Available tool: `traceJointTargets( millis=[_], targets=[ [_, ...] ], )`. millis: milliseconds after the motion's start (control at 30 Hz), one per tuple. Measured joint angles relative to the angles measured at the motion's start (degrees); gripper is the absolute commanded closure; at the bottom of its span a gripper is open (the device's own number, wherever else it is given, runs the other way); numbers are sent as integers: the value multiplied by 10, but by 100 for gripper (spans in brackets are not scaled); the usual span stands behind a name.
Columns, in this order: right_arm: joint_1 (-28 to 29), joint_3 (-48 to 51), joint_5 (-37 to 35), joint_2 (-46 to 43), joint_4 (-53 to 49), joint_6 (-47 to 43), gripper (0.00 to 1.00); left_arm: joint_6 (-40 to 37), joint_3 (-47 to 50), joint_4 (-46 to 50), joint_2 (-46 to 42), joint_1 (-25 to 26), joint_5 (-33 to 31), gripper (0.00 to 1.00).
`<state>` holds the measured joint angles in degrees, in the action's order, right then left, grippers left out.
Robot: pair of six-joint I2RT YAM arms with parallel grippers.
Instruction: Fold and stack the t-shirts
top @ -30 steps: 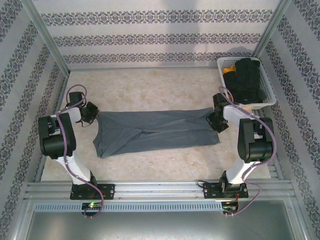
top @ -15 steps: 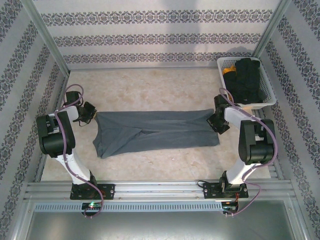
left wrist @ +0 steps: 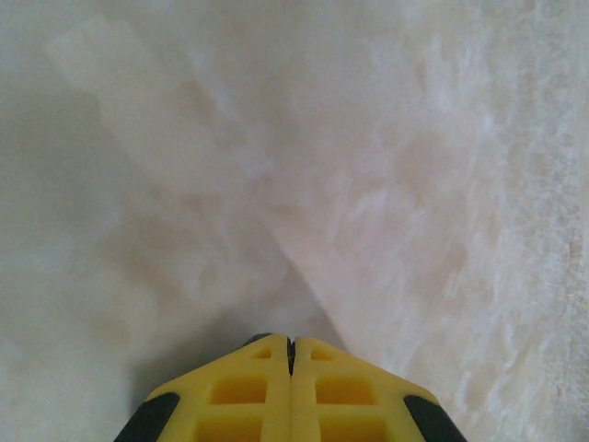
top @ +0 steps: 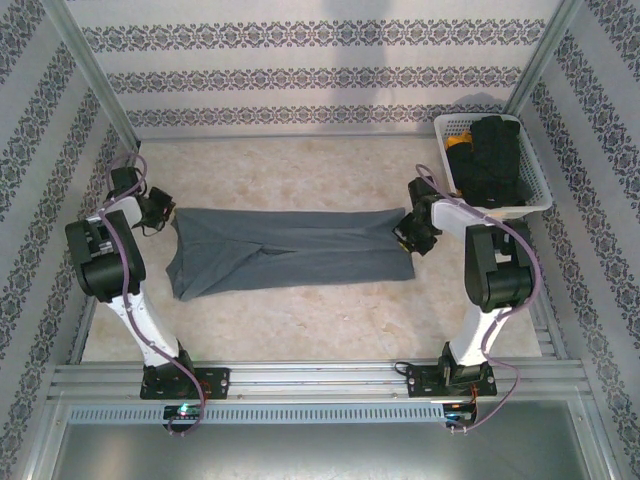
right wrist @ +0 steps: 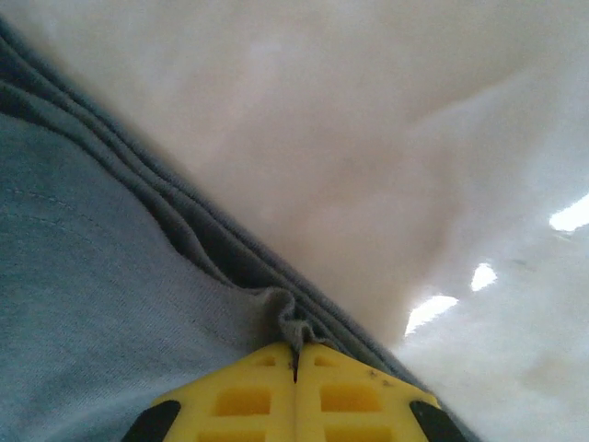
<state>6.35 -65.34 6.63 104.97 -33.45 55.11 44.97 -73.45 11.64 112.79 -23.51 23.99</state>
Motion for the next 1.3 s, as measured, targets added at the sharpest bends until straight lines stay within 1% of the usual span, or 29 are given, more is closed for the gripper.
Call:
traceJointTargets(
  millis=[33,67,133,200,267,367,433,500,600,700,900,1033,1133,1233,1300],
  targets=[
    [-1,-12,3,9,0,-5,70,-4,-1,0,0,0,-2,49],
    [-2,-20,4,15,-2,-8,65,-5,0,3,-3,0,-4,44],
    [-5,-28,3,16,-7,-19,56,-11,12,9,-22,-1,-17,38],
    [-7,-29,1,8,-14,-31,51,-18,43,17,-63,-2,-30,37],
    [-8,-21,1,-12,-17,-48,46,-23,87,23,-127,-2,-38,37],
    [6,13,-3,-83,-12,-87,40,-30,152,28,-231,11,-47,38],
    [32,36,-2,-143,1,-115,41,-35,194,24,-286,37,-44,40],
    [63,51,8,-189,21,-137,43,-40,237,12,-316,72,-26,41],
    [97,72,34,-212,59,-155,45,-50,282,3,-308,126,17,44],
    [108,90,57,-201,78,-163,45,-66,298,-4,-277,157,51,45],
    [115,91,89,-184,101,-166,45,-118,297,-23,-237,167,69,43],
    [123,90,110,-182,113,-165,45,-149,297,-38,-225,167,63,40],
    [131,89,124,-181,122,-165,45,-162,297,-63,-224,167,58,40],
    [138,88,135,-176,128,-165,46,-168,296,-97,-210,168,60,41],
    [141,88,140,-172,130,-165,46,-169,294,-115,-190,173,62,45]
  ],
)
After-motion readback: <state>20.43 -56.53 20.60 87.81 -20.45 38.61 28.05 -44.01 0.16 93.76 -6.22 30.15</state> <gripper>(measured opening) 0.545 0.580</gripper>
